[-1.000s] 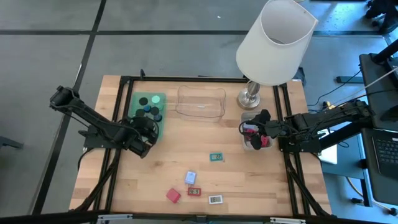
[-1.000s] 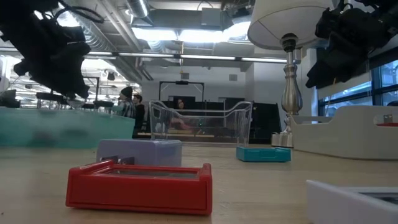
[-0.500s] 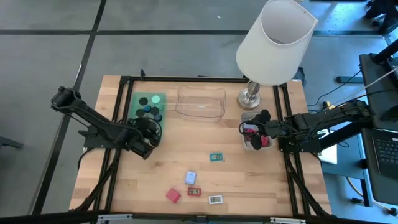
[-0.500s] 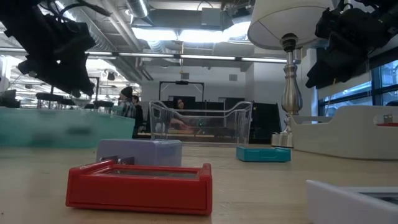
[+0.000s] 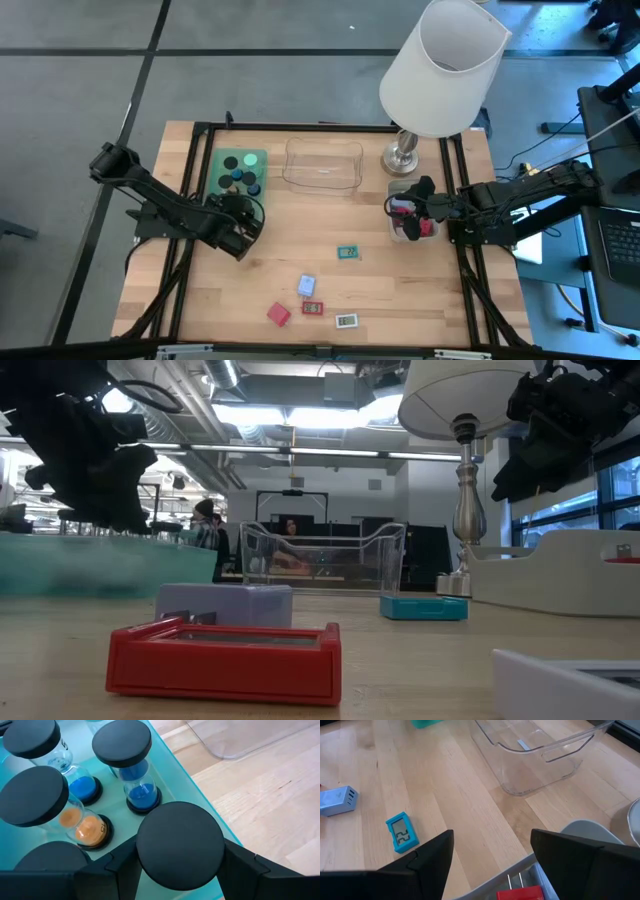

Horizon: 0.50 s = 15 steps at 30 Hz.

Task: Pick & Place Office items
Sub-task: Put the black and white hourglass into the green bin

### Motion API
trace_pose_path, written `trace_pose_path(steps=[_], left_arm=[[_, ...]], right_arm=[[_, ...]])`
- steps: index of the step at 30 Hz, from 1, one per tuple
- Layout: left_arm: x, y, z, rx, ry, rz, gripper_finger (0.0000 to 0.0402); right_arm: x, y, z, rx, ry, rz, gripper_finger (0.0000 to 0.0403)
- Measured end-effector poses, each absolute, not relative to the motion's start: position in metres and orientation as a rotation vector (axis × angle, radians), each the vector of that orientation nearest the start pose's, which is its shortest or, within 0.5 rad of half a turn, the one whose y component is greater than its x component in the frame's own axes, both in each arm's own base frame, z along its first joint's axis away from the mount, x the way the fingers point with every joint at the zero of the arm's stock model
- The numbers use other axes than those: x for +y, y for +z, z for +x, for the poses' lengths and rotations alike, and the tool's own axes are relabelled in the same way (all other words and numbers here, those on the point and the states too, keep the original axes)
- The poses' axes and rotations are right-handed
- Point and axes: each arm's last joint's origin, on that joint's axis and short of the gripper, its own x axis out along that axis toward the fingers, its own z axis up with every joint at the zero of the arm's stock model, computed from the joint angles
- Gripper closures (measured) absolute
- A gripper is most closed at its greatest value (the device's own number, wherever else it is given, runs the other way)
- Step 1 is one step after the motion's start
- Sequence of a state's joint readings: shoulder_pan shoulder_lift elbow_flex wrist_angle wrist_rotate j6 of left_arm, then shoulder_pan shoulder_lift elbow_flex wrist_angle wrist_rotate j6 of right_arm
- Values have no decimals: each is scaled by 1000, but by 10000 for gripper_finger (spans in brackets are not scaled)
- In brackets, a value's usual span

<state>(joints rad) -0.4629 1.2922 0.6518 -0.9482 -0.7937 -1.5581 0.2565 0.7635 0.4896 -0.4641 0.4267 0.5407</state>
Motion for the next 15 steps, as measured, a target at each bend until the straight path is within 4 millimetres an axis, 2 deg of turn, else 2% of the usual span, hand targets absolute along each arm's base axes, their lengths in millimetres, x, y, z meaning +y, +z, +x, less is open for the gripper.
trace_pose_path(steps=[11, 15], left_arm=[[-61, 171, 169, 714, 1047, -399, 191], [-61, 171, 169, 723, 1037, -384, 175]], right_arm=[[27, 214, 149, 628, -343, 270, 135], [27, 214, 149, 628, -343, 270, 135]])
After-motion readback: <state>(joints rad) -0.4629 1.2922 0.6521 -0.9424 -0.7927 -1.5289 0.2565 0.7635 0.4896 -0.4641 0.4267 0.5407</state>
